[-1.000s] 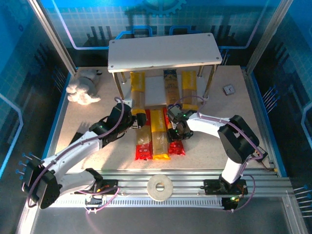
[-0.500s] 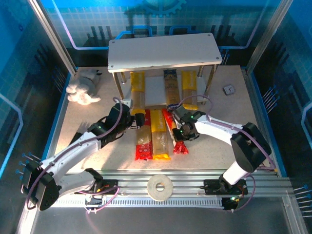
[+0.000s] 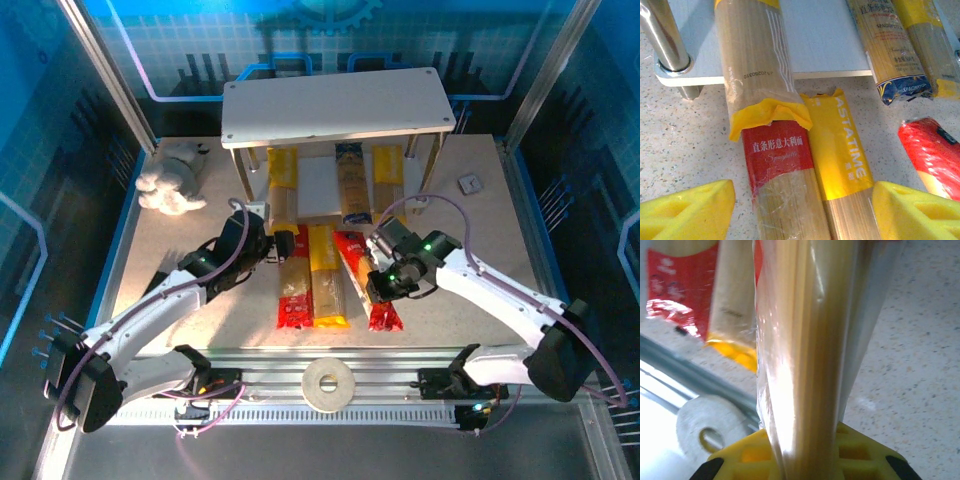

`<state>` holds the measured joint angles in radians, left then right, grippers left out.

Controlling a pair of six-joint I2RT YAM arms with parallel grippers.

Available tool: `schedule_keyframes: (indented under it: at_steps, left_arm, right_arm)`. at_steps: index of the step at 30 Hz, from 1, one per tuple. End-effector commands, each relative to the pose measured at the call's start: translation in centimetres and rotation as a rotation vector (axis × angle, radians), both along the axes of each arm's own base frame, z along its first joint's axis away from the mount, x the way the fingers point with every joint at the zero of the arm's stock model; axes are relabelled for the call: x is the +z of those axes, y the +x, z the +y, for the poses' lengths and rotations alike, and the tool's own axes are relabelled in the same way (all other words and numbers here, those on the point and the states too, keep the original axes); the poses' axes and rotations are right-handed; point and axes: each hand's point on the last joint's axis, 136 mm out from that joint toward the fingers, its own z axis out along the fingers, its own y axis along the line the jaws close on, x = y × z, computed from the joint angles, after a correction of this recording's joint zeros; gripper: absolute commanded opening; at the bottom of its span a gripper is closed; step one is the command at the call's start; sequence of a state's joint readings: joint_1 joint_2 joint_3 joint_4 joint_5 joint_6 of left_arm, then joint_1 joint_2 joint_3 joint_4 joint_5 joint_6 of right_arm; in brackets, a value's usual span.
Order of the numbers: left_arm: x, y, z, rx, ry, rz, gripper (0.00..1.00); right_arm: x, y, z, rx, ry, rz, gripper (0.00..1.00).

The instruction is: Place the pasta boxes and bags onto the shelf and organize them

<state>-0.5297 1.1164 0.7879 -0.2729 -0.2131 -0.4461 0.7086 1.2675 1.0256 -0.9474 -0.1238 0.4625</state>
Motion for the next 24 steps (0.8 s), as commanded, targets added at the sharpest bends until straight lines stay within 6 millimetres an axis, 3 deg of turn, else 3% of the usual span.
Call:
schedule_keyframes:
  at_steps: [1,6,10,17,24]
  left_arm:
    - [0.6,-0.2,0.9,0.030,0.003,0.005,0.74]
    - [1.4,-0.3,1.2,0.036,-0.003,-0.002,0.74]
    - [2.0,-0.6,1.4,0.031,-0.005,-0.008,0.74]
    - [3.4,-1.5,2.3,0.038,-0.010,-0.033,0.75]
    - [4.3,-2.3,3.0,0.039,-0.014,-0.040,0.75]
  right_arm:
    - [5.1,-0.8,3.1,0.095,0.196,-0.046,0.00]
    - [8.2,1.0,5.9,0.116,0.327,-0.113,0.00]
    - [9.6,5.3,7.7,0.057,0.338,-0.212,0.00]
    - [9.7,14.0,9.8,-0.034,0.253,-0.407,0.00]
    - [7.8,21.9,11.4,-0.093,0.193,-0.484,0.00]
